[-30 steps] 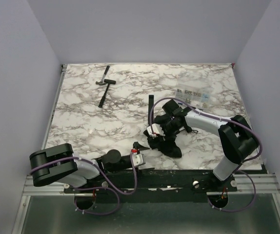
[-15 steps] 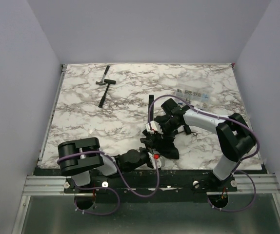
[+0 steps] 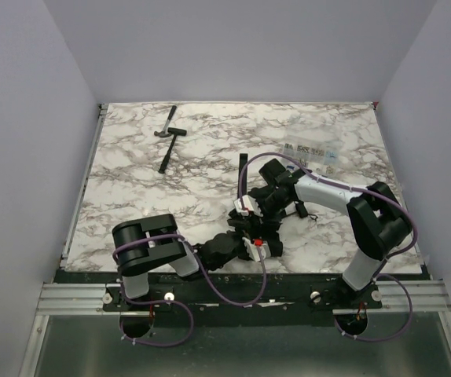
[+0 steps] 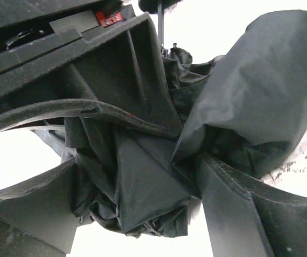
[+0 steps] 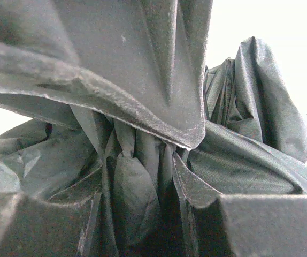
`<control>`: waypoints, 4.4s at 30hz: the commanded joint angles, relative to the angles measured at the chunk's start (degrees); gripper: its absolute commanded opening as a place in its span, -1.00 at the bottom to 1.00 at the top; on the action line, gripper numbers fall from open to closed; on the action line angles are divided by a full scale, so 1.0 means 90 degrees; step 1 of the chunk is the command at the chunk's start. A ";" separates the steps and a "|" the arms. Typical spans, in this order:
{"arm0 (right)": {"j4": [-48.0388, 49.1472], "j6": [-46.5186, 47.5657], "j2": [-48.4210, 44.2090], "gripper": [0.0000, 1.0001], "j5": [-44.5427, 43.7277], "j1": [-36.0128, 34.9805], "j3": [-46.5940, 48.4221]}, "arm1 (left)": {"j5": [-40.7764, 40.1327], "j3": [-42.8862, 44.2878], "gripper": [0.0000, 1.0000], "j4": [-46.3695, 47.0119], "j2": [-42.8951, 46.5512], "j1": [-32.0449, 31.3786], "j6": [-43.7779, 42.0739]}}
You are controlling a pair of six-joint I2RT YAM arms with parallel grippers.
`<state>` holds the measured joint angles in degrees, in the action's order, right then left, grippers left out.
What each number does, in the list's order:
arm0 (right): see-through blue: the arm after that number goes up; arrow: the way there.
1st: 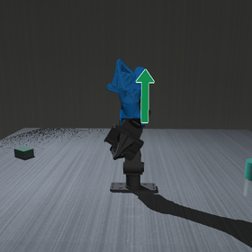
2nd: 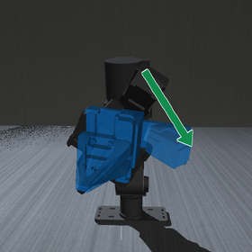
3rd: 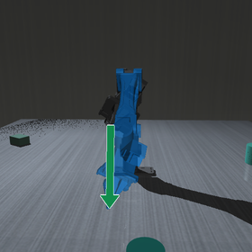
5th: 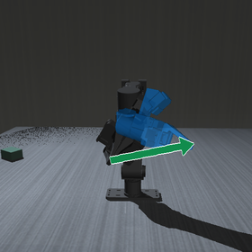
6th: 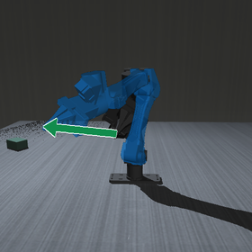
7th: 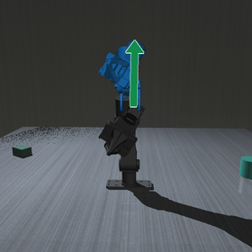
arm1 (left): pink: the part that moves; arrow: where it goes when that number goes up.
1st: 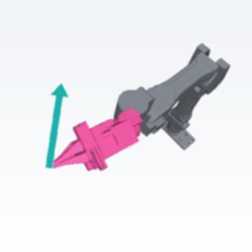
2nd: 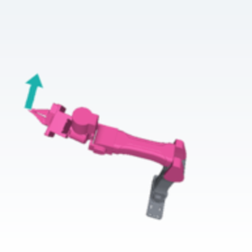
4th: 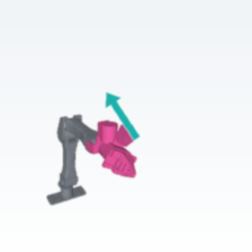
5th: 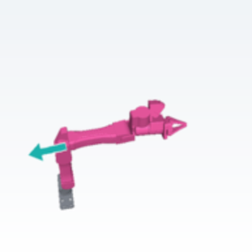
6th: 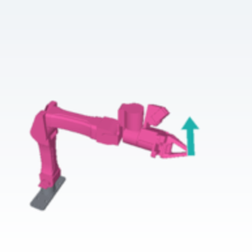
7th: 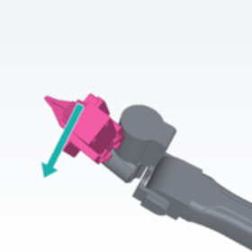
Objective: Put away the umbrella
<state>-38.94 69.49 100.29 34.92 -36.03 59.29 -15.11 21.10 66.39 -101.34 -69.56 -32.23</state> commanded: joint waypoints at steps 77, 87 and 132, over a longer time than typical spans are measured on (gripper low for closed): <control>-0.1855 0.1199 0.0065 -0.59 -0.0062 0.1267 -0.0843 | 0.2912 -0.1494 0.97 0.1286 0.2066 0.2523 0.5361; -0.2288 0.0032 0.1335 -0.61 0.0000 0.1050 -0.0006 | 0.1804 -0.1790 0.97 0.2191 0.1007 0.0598 0.1980; -0.2515 -0.0152 -0.0998 0.56 0.1079 0.1884 0.2470 | 0.4568 0.0894 -1.00 -0.3911 -0.0938 0.2167 0.4219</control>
<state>-57.34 63.51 96.57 44.14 -20.97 79.72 18.52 30.94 53.04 -103.13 -52.27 -2.52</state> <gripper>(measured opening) 0.777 0.168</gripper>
